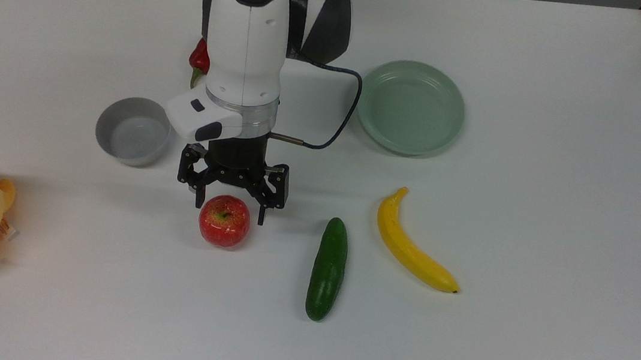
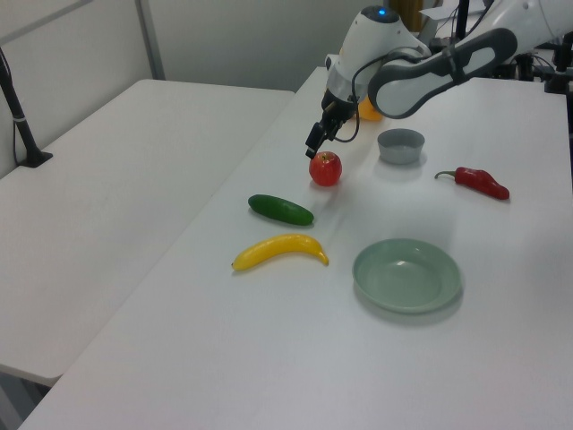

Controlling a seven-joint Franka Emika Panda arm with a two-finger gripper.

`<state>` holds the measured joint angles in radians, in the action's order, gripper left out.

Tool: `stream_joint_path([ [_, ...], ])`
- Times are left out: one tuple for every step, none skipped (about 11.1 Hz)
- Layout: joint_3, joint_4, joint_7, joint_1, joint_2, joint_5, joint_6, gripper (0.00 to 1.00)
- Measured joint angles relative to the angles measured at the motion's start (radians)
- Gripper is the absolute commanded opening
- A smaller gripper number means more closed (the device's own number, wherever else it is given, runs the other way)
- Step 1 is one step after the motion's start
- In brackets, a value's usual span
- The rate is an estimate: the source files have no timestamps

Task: Put the red apple in the bowl
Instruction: 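Close the gripper around the red apple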

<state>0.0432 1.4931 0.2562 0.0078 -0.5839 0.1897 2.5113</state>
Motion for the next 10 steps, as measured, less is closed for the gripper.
stream_joint_path([
  [0.0, 0.0, 0.017, -0.001, -0.01, 0.025, 0.012, 1.0],
  [0.0, 0.0, 0.029, -0.002, -0.018, 0.047, 0.023, 1.0],
  [0.0, 0.0, 0.04, -0.003, -0.024, 0.059, 0.024, 1.0],
  [0.0, 0.0, 0.047, -0.003, -0.031, 0.068, 0.024, 1.0],
  [0.0, 0.0, 0.052, -0.003, -0.038, 0.084, 0.03, 1.0],
  [0.0, 0.0, 0.058, -0.004, -0.043, 0.096, 0.036, 1.0],
  [0.0, 0.0, 0.061, -0.004, -0.048, 0.11, 0.036, 1.0],
  [0.0, 0.0, 0.064, -0.005, -0.054, 0.139, 0.036, 1.0],
  [0.0, 0.0, 0.066, -0.005, -0.06, 0.171, 0.037, 0.99],
  [0.0, 0.0, 0.067, -0.005, -0.065, 0.189, 0.037, 0.82],
])
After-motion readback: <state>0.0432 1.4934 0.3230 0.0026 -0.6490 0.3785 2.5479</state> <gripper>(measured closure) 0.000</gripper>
